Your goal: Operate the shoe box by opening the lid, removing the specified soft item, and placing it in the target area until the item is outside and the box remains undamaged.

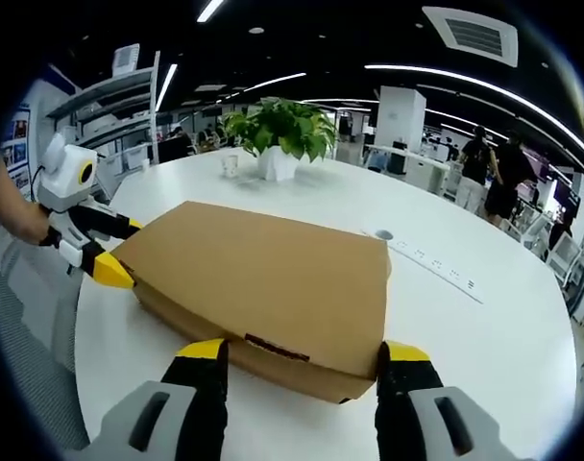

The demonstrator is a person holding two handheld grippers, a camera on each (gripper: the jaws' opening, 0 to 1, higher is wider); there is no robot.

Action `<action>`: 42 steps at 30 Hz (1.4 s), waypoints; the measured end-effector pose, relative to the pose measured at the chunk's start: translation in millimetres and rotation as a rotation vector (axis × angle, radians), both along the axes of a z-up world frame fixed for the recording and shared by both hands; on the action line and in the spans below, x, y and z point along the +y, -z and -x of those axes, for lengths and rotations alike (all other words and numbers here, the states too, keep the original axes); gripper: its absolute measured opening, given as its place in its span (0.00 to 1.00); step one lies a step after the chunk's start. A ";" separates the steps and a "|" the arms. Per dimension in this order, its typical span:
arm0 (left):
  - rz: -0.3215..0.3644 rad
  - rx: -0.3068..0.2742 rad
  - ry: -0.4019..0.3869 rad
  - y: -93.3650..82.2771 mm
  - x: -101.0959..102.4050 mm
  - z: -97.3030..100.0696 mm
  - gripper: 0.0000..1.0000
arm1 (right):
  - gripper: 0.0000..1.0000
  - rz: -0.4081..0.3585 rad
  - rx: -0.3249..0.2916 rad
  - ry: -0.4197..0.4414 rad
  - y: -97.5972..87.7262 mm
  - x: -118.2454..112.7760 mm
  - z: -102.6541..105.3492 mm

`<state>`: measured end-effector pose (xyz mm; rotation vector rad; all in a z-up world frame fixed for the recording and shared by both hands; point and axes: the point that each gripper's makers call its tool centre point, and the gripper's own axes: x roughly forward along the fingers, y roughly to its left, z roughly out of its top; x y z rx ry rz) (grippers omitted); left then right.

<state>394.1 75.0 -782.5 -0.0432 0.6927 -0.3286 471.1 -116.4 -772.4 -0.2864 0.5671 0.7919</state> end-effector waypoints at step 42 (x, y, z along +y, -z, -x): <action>-0.007 0.027 0.186 -1.4 25.8 -9.0 0.68 | 0.59 -0.015 0.016 0.196 -0.7 16.5 29.2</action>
